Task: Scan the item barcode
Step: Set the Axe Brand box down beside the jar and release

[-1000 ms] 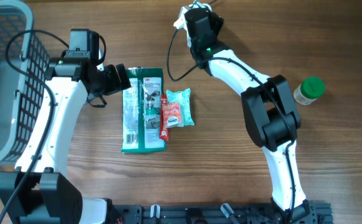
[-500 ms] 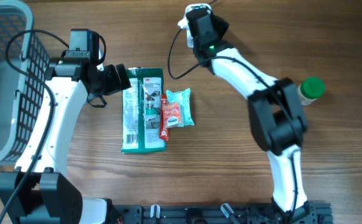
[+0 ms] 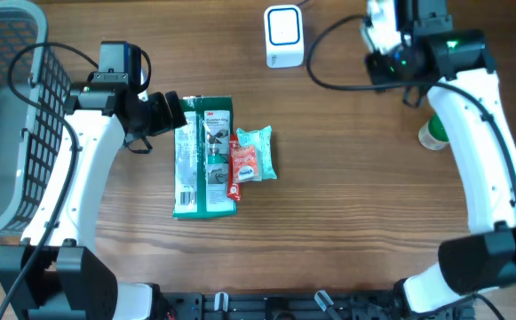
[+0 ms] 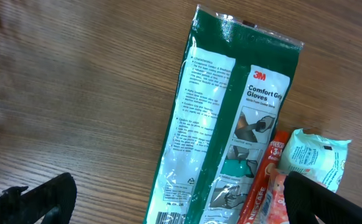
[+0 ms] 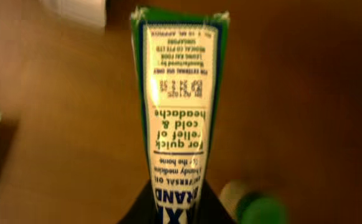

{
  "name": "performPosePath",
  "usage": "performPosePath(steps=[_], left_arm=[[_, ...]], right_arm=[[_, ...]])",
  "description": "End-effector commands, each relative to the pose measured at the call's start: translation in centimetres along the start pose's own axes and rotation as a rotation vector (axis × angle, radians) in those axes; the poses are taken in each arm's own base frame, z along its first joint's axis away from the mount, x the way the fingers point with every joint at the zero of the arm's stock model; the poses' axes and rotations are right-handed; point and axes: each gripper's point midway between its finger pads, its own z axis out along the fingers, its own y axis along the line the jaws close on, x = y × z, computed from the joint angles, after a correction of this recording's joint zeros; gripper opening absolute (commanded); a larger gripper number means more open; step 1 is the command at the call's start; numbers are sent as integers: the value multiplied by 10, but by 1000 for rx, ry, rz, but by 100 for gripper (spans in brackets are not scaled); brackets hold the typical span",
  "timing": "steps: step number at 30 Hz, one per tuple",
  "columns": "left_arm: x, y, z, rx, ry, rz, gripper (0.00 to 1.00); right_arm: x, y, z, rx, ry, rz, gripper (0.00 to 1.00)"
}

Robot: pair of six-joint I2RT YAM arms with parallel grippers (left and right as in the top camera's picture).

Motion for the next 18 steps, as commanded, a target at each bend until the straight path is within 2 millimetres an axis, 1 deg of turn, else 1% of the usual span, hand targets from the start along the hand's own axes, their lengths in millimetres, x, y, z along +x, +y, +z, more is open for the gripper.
performPosePath(steps=[1,2,5,7,8,10,11,12,13,15,16,17,18], left_arm=[[-3,0,-2,-9,-11,18,100],[-3,0,-2,-9,-11,18,100],[-3,0,-2,-9,-11,18,100],[-3,0,-2,-9,-11,18,100],[-3,0,-2,-9,-11,18,100],[-3,0,-2,-9,-11,18,100],[-3,0,-2,-9,-11,18,100],[-3,0,-2,-9,-11,18,100],[-3,0,-2,-9,-11,18,100],[-3,0,-2,-9,-11,18,100],[-3,0,-2,-9,-11,18,100],[-3,0,-2,-9,-11,18,100],[-3,0,-2,-9,-11,18,100]], right_arm=[[52,21,46,-160,204,184,9],[69,20,59,-159,245,219,9],[109,17,94,-136,317,246,9],[136,7,115,-72,352,273,8],[148,1,124,-23,363,305,6],[166,-8,139,54,368,357,7],[172,-8,145,61,364,356,7],[174,-7,149,62,357,354,15],[176,-6,153,63,348,355,33],[172,-8,155,68,325,358,41],[169,-9,155,69,316,359,57],[162,-12,153,72,298,360,67],[150,-16,149,76,274,363,74]])
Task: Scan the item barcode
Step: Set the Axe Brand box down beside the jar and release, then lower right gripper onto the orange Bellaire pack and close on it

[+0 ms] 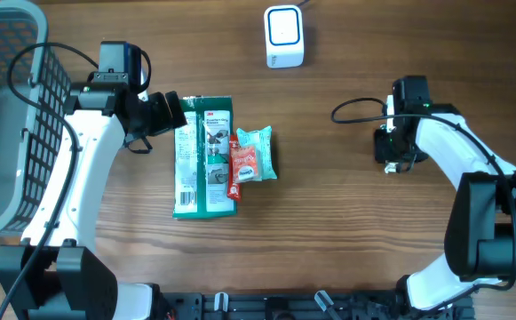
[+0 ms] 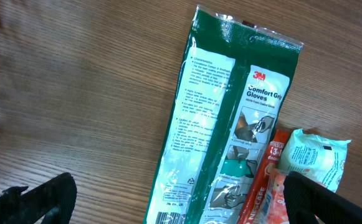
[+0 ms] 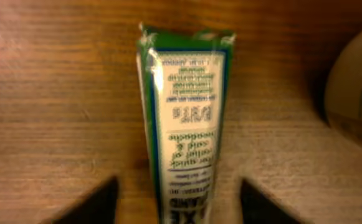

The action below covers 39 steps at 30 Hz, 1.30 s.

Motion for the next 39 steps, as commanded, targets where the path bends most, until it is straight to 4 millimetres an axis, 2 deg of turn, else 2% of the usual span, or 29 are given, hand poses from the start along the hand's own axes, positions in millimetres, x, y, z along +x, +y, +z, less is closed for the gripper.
performPosePath(steps=[1,3,5,8,9,11,17,18,22,23,27,31,34,39], left_arm=[[-3,0,-2,-9,-11,18,100],[-3,0,-2,-9,-11,18,100],[-3,0,-2,-9,-11,18,100],[-3,0,-2,-9,-11,18,100],[-3,0,-2,-9,-11,18,100],[-3,0,-2,-9,-11,18,100],[-3,0,-2,-9,-11,18,100],[-3,0,-2,-9,-11,18,100],[-3,0,-2,-9,-11,18,100],[-3,0,-2,-9,-11,18,100],[-3,0,-2,-9,-11,18,100],[-3,0,-2,-9,-11,18,100],[-3,0,-2,-9,-11,18,100],[-3,0,-2,-9,-11,18,100]], right_arm=[[-28,-5,-16,25,-62,27,78],[-43,0,-31,-10,-89,27,80],[-56,17,-45,-106,-114,21,80],[-68,74,-74,-392,-146,-29,80],[-66,100,-85,-508,-146,-59,80],[-59,130,-96,-624,-122,-79,80],[-34,209,-113,-702,-71,-157,80],[-31,221,-116,-711,-72,-177,99],[-12,267,-128,-746,-65,-226,100],[-9,275,-128,-735,-67,-227,99],[-3,285,-119,-580,-98,-144,83],[0,290,-114,-451,-167,-115,63],[4,301,-111,-414,-205,-143,43],[10,311,-93,-401,-171,-121,44]])
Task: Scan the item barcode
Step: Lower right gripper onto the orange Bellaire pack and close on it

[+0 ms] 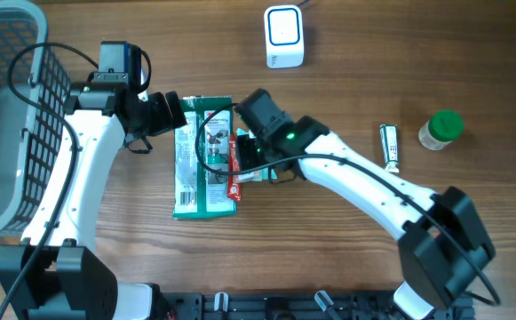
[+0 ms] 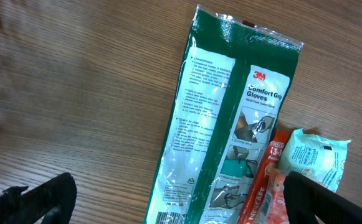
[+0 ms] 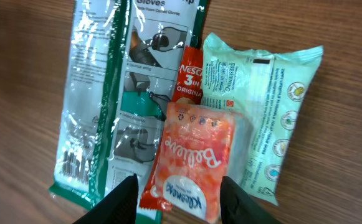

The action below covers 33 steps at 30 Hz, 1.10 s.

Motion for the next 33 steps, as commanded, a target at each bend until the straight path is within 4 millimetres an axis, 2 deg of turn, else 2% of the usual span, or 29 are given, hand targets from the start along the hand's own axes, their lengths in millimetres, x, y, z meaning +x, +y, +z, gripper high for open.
performPosePath(steps=[1,6,9,17,22,28,33], left_arm=[[-3,0,-2,-9,-11,18,100],[-3,0,-2,-9,-11,18,100],[-3,0,-2,-9,-11,18,100],[-3,0,-2,-9,-11,18,100],[-3,0,-2,-9,-11,18,100],[-3,0,-2,-9,-11,18,100],[-3,0,-2,-9,-11,18,100]], right_arm=[[3,-15,24,83,11,53,44],[12,-22,41,110,51,56,44],[10,-22,42,106,45,53,44],[-10,-16,21,62,-23,41,43],[-8,-19,18,16,16,17,24],[-1,-23,22,32,49,27,27],[11,-16,28,-20,100,30,28]])
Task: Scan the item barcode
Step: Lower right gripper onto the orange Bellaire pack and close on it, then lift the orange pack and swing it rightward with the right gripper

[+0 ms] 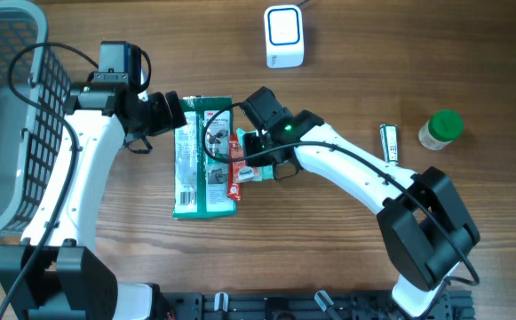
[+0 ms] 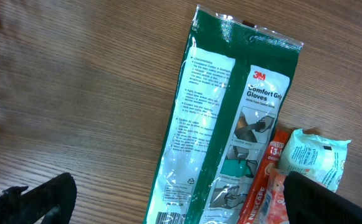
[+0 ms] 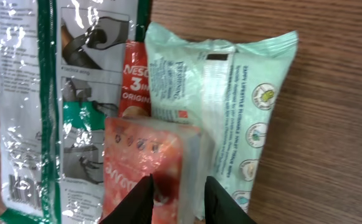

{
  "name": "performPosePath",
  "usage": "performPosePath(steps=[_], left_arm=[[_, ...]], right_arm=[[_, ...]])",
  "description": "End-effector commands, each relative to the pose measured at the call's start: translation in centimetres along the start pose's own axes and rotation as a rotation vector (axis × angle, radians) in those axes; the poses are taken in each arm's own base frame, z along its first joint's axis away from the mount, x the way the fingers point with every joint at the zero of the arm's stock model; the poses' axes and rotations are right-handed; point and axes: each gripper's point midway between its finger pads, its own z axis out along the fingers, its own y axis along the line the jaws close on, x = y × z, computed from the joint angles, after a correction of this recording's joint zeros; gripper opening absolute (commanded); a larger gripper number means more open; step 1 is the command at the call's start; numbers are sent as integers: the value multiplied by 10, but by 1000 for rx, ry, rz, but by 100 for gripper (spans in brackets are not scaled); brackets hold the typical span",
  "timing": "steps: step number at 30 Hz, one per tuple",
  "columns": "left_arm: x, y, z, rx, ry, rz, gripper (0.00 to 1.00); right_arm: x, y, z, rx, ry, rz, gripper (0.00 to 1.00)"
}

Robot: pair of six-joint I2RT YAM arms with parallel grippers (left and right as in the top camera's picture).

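A pile lies mid-table: a green glove pack (image 1: 202, 160), a red Nescafe stick (image 3: 134, 81), a mint wipes pack (image 3: 230, 106) and on top an orange tissue pack (image 3: 146, 162). My right gripper (image 3: 177, 202) is down on the pile, its fingers pinching the tissue pack from both sides. The white scanner (image 1: 284, 37) stands at the back. My left gripper (image 2: 177, 205) hovers open over the glove pack (image 2: 224, 124), near its top left end, holding nothing.
A grey wire basket (image 1: 9, 116) fills the left edge. A green-white tube (image 1: 387, 144) and a green-capped bottle (image 1: 441, 129) lie at the right. The scanner's cable runs off the back edge.
My right gripper's fingers have come in against the orange tissue pack, which now fills more of the wrist view. The left arm and the other packs have not moved.
My right gripper held the green-white tube up near the scanner. Then it stood open over the tube lying on the table at the right. Then it hung open above the pile, over the orange tissue pack, and now it is shut on that pack.
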Motion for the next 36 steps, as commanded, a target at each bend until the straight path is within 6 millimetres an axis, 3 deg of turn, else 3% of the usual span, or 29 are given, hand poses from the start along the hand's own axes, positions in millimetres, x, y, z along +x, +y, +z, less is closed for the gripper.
performPosePath(steps=[1,16,22,25,26,27,31,36], left_arm=[[-3,0,-2,-9,-11,18,100],[-3,0,-2,-9,-11,18,100],[-3,0,-2,-9,-11,18,100],[-3,0,-2,-9,-11,18,100],[-3,0,-2,-9,-11,18,100],[-3,0,-2,-9,-11,18,100],[-3,0,-2,-9,-11,18,100],[-3,0,-2,-9,-11,18,100]], right_arm=[[8,12,-1,-66,36,-21,28],[14,5,1,-34,60,-11,29],[26,-4,15,-32,66,21,29],[29,-3,20,-54,67,39,23],[28,-1,20,-64,65,39,7],[25,2,19,-83,59,33,4],[0,23,-12,-272,26,-36,4],[-24,28,-86,-623,-8,-88,4]])
